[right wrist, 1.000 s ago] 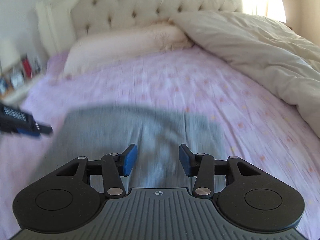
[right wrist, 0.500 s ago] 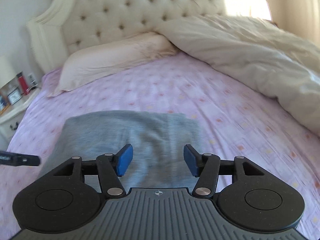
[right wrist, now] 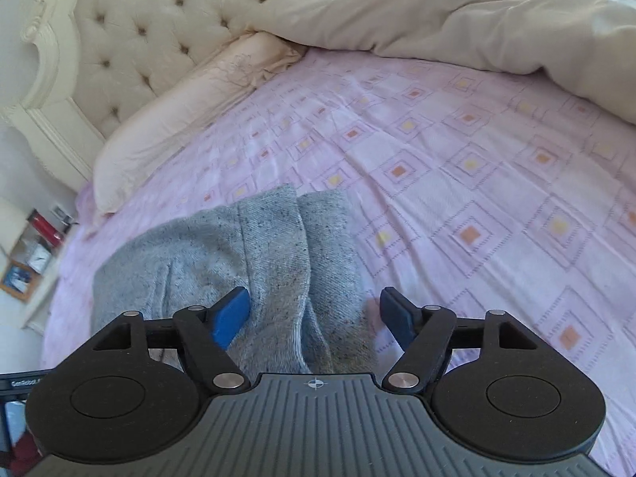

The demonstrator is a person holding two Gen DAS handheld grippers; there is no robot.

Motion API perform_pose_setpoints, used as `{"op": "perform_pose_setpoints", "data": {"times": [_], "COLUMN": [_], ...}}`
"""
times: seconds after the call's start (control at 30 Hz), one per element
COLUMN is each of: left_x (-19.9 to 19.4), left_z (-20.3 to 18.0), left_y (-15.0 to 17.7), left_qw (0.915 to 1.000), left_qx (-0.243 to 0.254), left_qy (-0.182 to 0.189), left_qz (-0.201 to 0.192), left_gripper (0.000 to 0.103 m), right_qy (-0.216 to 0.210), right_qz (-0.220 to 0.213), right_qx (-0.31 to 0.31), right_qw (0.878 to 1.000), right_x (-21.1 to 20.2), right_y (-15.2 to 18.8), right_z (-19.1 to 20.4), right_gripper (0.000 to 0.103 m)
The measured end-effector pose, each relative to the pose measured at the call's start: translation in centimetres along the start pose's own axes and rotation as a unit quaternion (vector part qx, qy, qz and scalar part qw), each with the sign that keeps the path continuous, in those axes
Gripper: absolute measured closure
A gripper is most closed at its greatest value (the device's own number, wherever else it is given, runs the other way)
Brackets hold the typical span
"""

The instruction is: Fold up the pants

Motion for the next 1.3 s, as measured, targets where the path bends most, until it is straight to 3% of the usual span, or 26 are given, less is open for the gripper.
{"op": "perform_pose_setpoints", "data": {"times": [0.2,0.23,0.27,0.3,0.37,0.43,0.47,0.5,0.53,0.57,0.63,0.73,0.87,1.03,1.13,1.17,1.23,1.27,1.3], "left_x": [-0.5,-0.6,-0.6,-0.6,-0.3,0.3,0.1,-0.3,-0.7,-1.2,-2.7,-6.5,-11.6,-16.7,-17.7,-17.2,-14.9,-13.9,-13.2], "left_z": [2.0,2.4,2.7,2.6,1.8,0.4,-0.2,-0.5,-0.5,-0.2,0.1,-0.3,1.2,6.3,9.1,10.2,12.5,13.7,14.6], "left_y": [0.1,0.2,0.3,0.3,0.2,0.3,0.3,0.2,0.0,-0.2,-0.4,-0.4,-0.5,-0.4,0.4,1.0,2.5,3.4,4.2], "left_qw": [0.9979,0.9967,0.9959,0.9960,0.9977,0.9961,0.9966,0.9971,0.9968,0.9958,0.9946,0.9976,0.9973,0.9958,0.9943,0.9953,0.9949,0.9923,0.9887], "left_qx": [-0.048,-0.063,-0.071,-0.068,-0.046,-0.032,-0.025,-0.022,-0.031,-0.050,-0.059,-0.010,0.019,0.006,0.005,-0.004,-0.030,-0.045,-0.058], "left_qy": [0.029,0.034,0.040,0.043,0.048,0.080,0.076,0.073,0.073,0.076,0.085,0.051,0.021,-0.020,-0.056,-0.067,-0.094,-0.115,-0.137], "left_qz": [-0.032,-0.037,-0.039,-0.038,-0.016,0.022,0.019,0.009,0.013,0.012,-0.002,-0.045,-0.067,-0.089,-0.091,-0.070,-0.018,0.004,0.019], "left_gripper": [0.027,0.027,0.027,0.026,0.011,0.003,0.021,0.048,0.088,0.092,0.094,0.095,0.095,0.095,0.093,0.086,0.079,0.081,0.082], "right_qy": [-0.018,-0.019,-0.018,-0.023,-0.014,0.017,0.030,0.038,0.045,0.047,0.039,0.021,-0.031,-0.097,-0.115,-0.102,-0.026,0.014,0.029], "right_qz": [0.001,0.002,0.002,0.004,-0.001,-0.005,-0.010,-0.016,-0.024,-0.032,-0.043,-0.048,-0.053,-0.045,-0.012,0.005,0.042,0.048,0.041], "right_qx": [-0.026,-0.026,-0.027,-0.027,-0.038,-0.079,-0.096,-0.110,-0.121,-0.130,-0.141,-0.160,-0.171,-0.166,-0.124,-0.122,-0.128,-0.135,-0.139], "right_qw": [0.999,0.999,0.999,0.999,0.999,0.997,0.995,0.993,0.991,0.990,0.988,0.986,0.983,0.980,0.986,0.987,0.991,0.990,0.989], "right_x": [0.6,0.6,0.5,0.4,0.0,-0.5,-1.0,-1.5,-2.2,-3.0,-4.5,-6.5,-7.3,-6.0,-3.5,-2.0,0.7,1.5,1.5], "right_y": [0.3,0.3,0.3,0.3,0.4,0.4,0.4,0.3,0.2,0.1,-0.1,0.2,1.0,2.5,3.9,4.6,6.1,6.5,6.8], "right_z": [1.2,1.2,1.2,1.4,2.2,3.9,4.7,5.6,6.5,7.2,8.9,12.0,16.6,21.2,21.7,21.5,20.4,19.9,19.5], "right_gripper": [0.032,0.037,0.056,0.063,0.071,0.073,0.074,0.075,0.075,0.076,0.076,0.077,0.077,0.078,0.075,0.073,0.072,0.072,0.072]}}
Point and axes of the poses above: each gripper's, at about its wrist camera, not at the fingertips, and x roughly the way its jaws point, z to its left, y to its underside, the point moved 4 cm from there along x, roughly the way its jaws point, and after that the axes turned 4 degrees about y, right-handed, at the moved point
